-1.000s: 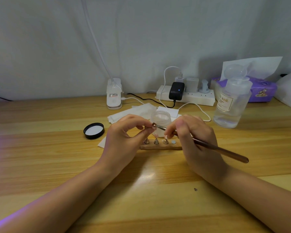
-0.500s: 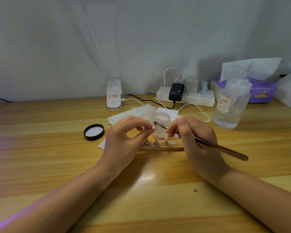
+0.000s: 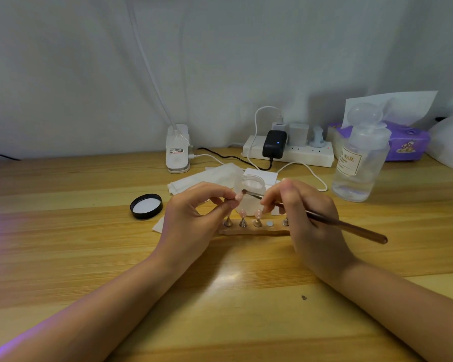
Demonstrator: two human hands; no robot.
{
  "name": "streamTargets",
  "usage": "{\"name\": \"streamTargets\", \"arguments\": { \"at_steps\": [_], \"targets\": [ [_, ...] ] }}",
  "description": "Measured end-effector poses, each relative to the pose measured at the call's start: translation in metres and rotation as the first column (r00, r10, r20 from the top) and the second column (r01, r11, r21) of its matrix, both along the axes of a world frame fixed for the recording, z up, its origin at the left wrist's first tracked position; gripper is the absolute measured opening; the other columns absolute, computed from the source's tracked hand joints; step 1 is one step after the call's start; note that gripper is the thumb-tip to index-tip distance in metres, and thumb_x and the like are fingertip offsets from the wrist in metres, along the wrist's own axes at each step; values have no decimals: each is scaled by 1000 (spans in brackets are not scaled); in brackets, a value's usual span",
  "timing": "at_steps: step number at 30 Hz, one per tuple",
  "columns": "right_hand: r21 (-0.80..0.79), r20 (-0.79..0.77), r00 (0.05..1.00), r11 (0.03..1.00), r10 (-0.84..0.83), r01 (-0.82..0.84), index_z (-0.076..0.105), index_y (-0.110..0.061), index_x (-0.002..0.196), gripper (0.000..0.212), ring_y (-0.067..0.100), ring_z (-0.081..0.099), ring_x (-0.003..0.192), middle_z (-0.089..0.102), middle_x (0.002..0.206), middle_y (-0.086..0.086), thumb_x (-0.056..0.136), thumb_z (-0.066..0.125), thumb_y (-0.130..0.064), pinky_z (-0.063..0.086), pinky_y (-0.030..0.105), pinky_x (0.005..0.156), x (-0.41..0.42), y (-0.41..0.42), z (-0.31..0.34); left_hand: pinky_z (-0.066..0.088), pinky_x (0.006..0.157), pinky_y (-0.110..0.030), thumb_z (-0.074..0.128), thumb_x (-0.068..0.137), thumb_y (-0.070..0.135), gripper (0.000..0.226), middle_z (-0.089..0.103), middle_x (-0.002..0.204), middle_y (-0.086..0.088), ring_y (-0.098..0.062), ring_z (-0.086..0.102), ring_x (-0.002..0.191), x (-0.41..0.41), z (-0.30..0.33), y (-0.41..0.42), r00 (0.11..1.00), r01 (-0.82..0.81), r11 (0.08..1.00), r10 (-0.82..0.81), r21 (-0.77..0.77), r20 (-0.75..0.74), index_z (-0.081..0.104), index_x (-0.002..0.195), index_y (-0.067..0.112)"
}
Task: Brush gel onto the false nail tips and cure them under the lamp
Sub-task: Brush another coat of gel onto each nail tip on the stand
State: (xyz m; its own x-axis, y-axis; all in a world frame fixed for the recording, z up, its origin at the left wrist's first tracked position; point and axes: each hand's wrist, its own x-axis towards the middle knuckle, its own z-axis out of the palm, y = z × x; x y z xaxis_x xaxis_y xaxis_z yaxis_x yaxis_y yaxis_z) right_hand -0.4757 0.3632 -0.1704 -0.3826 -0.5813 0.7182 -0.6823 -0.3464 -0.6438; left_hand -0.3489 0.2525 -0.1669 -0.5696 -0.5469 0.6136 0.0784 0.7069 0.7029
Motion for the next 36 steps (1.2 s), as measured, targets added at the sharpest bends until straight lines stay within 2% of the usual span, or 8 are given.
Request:
{"name": "streamTargets", "arguments": {
  "at_steps": [3, 6, 10, 17, 24, 27, 31, 36],
  "targets": [
    [5, 97, 995, 1000, -6, 6, 60, -15, 73, 35, 5, 58, 70, 61, 67, -3, 96, 34, -22, 42, 16, 66, -2, 0, 0, 41, 73, -6, 69, 75, 11, 19, 67, 82, 13, -2, 59, 79, 0, 0, 1, 1000, -5, 1000, 5, 10, 2, 67, 86, 26],
    [-19, -38, 999, 1000, -22, 21, 60, -15, 74, 36, 4, 56, 73, 60, 69, -6, 95, 32, -24, 44, 27, 69, 2, 0, 1, 40, 72, -5, 70, 75, 10, 20, 67, 80, 12, -2, 59, 77, -1, 0, 1, 1000, -16, 1000, 16, 6, -1, 67, 84, 27],
    [-44, -197, 980, 999, -30, 21, 61, -12, 72, 38, 1, 52, 72, 58, 69, -7, 93, 31, -20, 39, 24, 74, 6, 0, -1, 39, 73, -4, 71, 74, 8, 21, 66, 77, 14, 4, 59, 76, -1, 0, 1, 999, -36, 999, 36, 14, 0, 68, 86, 24],
    [0, 111, 993, 999, -36, 36, 60, -17, 71, 37, 7, 58, 70, 60, 66, -3, 96, 34, -23, 44, 33, 70, -2, 1, 1, 41, 74, -4, 71, 75, 11, 16, 68, 77, 13, 3, 61, 77, -1, -1, 1, 999, -46, 998, 46, 49, -13, 69, 85, 24],
    [-14, -191, 981, 1000, -28, 25, 62, -12, 74, 36, -9, 51, 75, 55, 73, -18, 92, 33, -22, 37, 20, 75, 6, -1, 1, 40, 73, -3, 71, 74, 8, 20, 66, 86, 14, 7, 59, 82, -2, -1, 0, 998, -52, 998, 53, 28, -18, 68, 83, 26],
    [-4, -117, 993, 1000, -16, 16, 62, -11, 71, 41, -5, 54, 71, 58, 68, -14, 93, 31, -26, 38, 22, 74, 3, 0, 0, 41, 73, -6, 71, 74, 9, 19, 64, 89, 9, 3, 58, 84, -1, -1, -1, 998, -46, 998, 47, 49, -28, 68, 83, 25],
    [-8, 48, 999, 1000, -24, 24, 60, -19, 70, 40, 4, 59, 69, 60, 63, -8, 92, 29, -32, 43, 36, 70, 1, 3, 1, 41, 72, -5, 69, 75, 10, 16, 67, 86, 8, 4, 60, 83, -2, 0, -1, 999, -26, 999, 26, 23, -21, 70, 89, 17],
    [-23, -109, 994, 1000, -14, 11, 62, -13, 75, 38, -3, 54, 76, 57, 73, -18, 93, 30, -24, 42, 30, 71, 6, 0, 1, 41, 71, -5, 69, 74, 4, 23, 68, 84, 12, 5, 62, 81, -2, -1, -1, 998, -16, 1000, 17, 6, -52, 69, 89, 22]
  ]
}}
